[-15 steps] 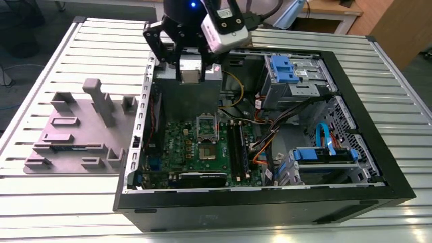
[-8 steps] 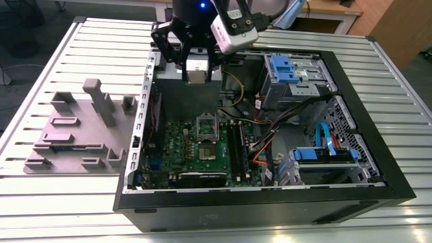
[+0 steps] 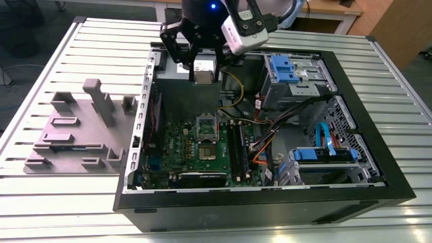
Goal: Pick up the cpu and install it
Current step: 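Pick up the cpu and move it towards the insertion slot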
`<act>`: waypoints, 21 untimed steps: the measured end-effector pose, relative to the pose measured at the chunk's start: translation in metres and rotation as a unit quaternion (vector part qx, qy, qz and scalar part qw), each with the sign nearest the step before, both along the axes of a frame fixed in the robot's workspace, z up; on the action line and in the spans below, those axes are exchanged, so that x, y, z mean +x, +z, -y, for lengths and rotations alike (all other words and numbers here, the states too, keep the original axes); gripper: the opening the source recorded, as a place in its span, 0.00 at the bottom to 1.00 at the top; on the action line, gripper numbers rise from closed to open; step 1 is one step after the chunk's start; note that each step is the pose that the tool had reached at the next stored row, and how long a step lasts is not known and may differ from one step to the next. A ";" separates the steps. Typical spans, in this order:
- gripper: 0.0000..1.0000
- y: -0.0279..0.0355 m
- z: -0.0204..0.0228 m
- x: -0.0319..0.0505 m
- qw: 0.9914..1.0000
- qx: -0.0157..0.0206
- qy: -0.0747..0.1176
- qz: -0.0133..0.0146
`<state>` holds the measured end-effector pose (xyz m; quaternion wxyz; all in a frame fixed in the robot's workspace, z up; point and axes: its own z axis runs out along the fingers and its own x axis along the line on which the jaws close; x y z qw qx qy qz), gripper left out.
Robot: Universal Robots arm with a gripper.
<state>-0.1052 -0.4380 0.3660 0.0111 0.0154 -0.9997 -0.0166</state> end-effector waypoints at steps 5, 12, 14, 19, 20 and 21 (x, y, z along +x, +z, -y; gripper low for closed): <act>0.47 0.0000 0.0003 0.0074 1.000 0.000 0.000 0.000; 0.47 -0.0004 0.0002 0.0081 1.000 0.000 0.000 0.000; 0.47 -0.0019 0.0002 0.0080 1.000 0.000 0.000 0.000; 0.47 -0.0099 0.0006 0.0080 1.000 0.000 0.000 0.000; 0.47 -0.0117 0.0007 0.0080 1.000 0.000 0.000 0.000; 0.47 -0.0133 0.0010 0.0080 1.000 0.000 0.000 0.000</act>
